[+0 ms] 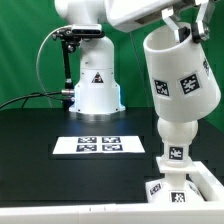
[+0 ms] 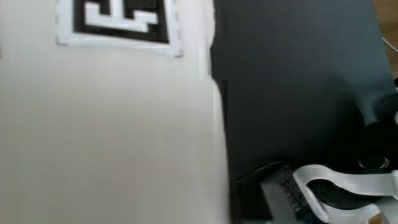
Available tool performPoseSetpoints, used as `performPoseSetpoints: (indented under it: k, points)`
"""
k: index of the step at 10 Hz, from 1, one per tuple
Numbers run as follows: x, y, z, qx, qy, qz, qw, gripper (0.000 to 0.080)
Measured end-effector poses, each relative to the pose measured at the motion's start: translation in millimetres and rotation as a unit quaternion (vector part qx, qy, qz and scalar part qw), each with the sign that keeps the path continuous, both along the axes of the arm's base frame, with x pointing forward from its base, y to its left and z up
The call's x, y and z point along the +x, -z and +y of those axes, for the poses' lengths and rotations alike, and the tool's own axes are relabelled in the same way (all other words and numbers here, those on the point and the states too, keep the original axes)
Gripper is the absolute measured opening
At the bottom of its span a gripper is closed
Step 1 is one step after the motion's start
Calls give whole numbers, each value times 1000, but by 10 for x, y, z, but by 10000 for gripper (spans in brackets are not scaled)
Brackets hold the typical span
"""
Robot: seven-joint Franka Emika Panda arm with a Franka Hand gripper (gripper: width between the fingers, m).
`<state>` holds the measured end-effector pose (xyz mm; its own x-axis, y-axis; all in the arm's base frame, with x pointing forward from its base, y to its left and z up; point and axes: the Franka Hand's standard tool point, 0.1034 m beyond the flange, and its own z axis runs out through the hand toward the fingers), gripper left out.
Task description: Assemble lamp
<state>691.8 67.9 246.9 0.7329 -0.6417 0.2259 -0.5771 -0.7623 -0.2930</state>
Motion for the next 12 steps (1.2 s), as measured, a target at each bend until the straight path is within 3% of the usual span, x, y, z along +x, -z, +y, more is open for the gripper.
performPoseSetpoints:
  k: [2, 4, 6, 8, 12]
  points:
    - [-124, -101, -38, -14, -24, 4, 1000, 48]
    - [-303, 88, 3, -33, -39, -5, 999, 48]
    - [-318, 258, 141, -37, -43, -6, 998, 48]
    - [-331, 340, 227, -39, -48, -3, 998, 48]
    - [-312, 657, 209, -53, -52, -8, 997, 48]
